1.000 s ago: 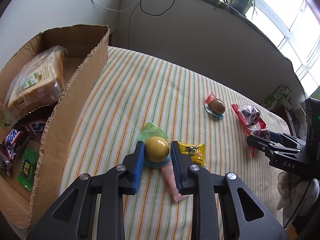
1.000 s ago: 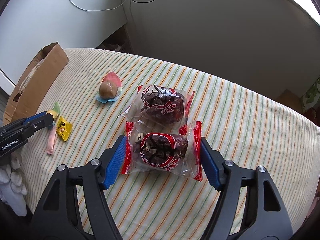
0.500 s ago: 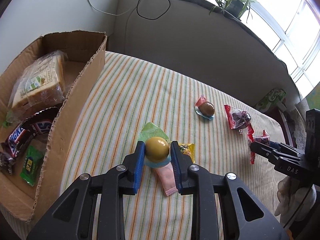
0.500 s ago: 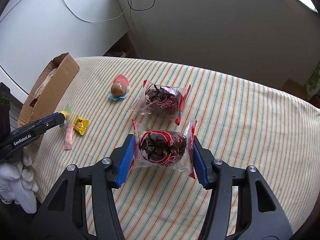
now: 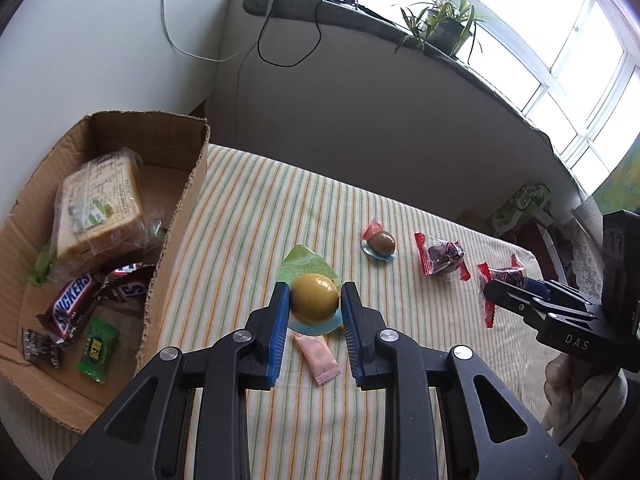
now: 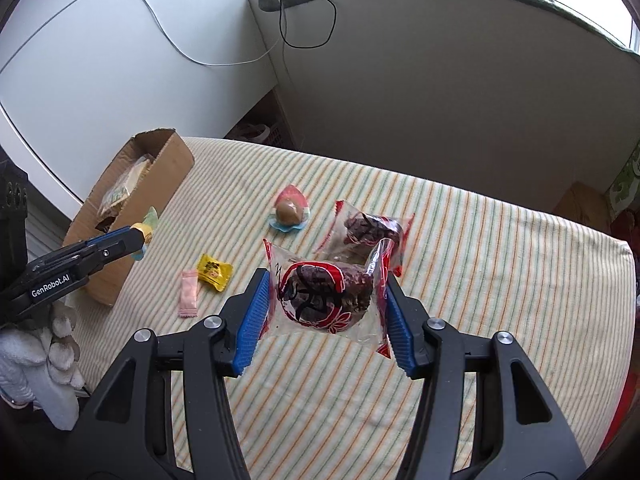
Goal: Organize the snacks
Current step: 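Carry the ball candy and pastry into the box while opening both tools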
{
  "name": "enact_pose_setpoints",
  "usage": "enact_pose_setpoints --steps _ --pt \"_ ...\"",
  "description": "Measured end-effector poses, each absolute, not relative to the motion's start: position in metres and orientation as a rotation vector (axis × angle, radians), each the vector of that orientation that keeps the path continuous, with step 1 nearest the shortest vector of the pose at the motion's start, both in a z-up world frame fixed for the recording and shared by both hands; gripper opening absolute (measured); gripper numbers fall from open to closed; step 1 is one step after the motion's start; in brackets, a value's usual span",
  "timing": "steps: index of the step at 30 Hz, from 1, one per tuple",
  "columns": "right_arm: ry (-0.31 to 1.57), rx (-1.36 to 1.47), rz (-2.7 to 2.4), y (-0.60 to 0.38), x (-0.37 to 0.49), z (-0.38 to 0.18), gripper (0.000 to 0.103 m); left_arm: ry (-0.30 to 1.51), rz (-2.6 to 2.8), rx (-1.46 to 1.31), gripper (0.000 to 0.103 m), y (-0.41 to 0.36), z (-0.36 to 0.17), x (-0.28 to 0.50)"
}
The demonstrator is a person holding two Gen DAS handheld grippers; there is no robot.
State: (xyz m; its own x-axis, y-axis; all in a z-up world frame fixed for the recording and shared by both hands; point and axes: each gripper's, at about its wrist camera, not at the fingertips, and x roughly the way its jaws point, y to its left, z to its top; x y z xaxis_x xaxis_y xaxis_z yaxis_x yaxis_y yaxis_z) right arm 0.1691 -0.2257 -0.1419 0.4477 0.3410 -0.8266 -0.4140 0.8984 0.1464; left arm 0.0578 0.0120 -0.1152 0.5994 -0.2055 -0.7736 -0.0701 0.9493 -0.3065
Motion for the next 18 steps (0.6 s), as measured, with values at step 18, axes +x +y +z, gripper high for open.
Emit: enact_pose_setpoints --steps 18 --pt "0.949 -0.191 0.666 -0.095 0.185 -0.107 0.057 0.876 0.032 -0.385 0.024 0.080 -0.097 0.031"
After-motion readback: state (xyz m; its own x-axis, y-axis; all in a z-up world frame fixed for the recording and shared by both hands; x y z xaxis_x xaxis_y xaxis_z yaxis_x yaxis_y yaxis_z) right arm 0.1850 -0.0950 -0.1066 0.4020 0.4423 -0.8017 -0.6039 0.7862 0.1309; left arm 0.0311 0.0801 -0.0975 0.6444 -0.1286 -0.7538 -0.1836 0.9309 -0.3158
